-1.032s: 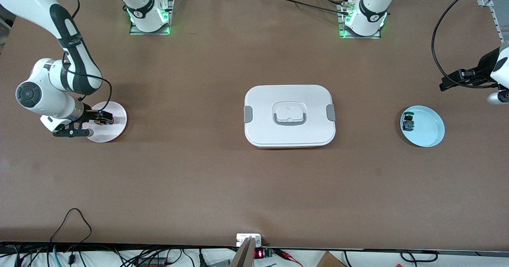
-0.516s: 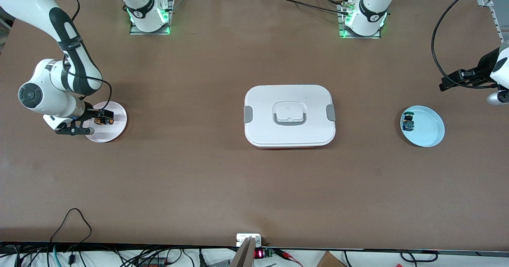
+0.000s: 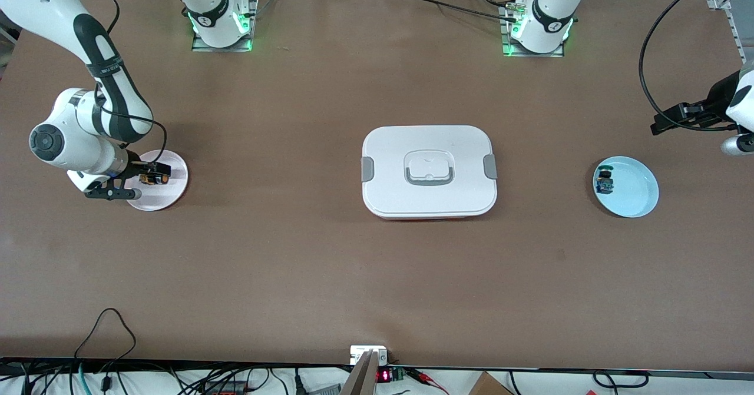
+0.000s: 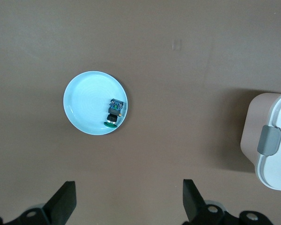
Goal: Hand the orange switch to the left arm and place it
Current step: 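Close the right gripper on the orange switch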
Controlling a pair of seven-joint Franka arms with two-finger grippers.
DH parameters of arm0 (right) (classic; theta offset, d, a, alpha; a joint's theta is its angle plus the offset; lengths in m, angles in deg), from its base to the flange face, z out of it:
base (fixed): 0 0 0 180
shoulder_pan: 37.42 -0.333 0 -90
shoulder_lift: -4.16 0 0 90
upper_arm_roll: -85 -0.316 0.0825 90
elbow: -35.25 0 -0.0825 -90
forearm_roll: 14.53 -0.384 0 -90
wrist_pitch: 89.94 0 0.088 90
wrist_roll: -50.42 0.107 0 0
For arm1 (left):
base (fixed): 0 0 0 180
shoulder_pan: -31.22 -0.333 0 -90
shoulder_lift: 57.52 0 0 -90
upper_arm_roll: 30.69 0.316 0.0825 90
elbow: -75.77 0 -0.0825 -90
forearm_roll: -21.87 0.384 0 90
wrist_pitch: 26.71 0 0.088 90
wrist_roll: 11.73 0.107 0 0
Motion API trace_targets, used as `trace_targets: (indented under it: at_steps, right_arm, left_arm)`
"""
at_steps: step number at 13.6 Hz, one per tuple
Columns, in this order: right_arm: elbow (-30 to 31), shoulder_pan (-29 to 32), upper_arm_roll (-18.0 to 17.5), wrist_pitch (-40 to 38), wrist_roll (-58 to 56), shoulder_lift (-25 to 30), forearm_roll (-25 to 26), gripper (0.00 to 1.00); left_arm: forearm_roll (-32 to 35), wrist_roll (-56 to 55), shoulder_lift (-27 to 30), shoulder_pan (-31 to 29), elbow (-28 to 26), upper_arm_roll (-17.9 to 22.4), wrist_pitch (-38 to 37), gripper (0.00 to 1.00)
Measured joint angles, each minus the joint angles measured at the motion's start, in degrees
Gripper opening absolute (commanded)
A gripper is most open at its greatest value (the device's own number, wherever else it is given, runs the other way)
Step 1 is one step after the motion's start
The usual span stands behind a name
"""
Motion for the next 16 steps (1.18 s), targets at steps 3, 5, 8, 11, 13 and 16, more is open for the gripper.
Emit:
trace_targets:
  at_steps: [3, 5, 8, 11, 13, 16]
  right_arm:
    - [0.0, 0.0, 0.0, 0.7, 0.0, -0.2, -0.4, 1.00]
    - [0.0, 0.0, 0.0, 1.3, 0.0, -0.5, -2.8, 1.00]
    - [0.0, 0.0, 0.0, 1.7, 0.0, -0.9, -5.1, 1.00]
    - [0.0, 0.1, 0.0, 3.0, -0.1, -1.3, -5.1, 1.00]
    - [-0.2, 0.1, 0.0, 3.5, -0.1, -1.5, -5.1, 1.00]
    - [-0.3, 0.1, 0.0, 3.5, -0.1, -1.5, -5.1, 1.00]
  left_arm:
    - [0.0, 0.0, 0.0, -0.1, 0.0, 0.0, 0.0, 1.00]
    - [0.0, 0.0, 0.0, -0.1, 0.0, 0.0, 0.0, 1.00]
    - [0.0, 0.0, 0.0, -0.1, 0.0, 0.0, 0.0, 1.00]
    - [0.0, 0.0, 0.0, -0.1, 0.0, 0.0, 0.0, 1.00]
    - [0.0, 0.0, 0.0, -0.1, 0.0, 0.0, 0.0, 1.00]
    - [0.0, 0.0, 0.0, -0.1, 0.0, 0.0, 0.0, 1.00]
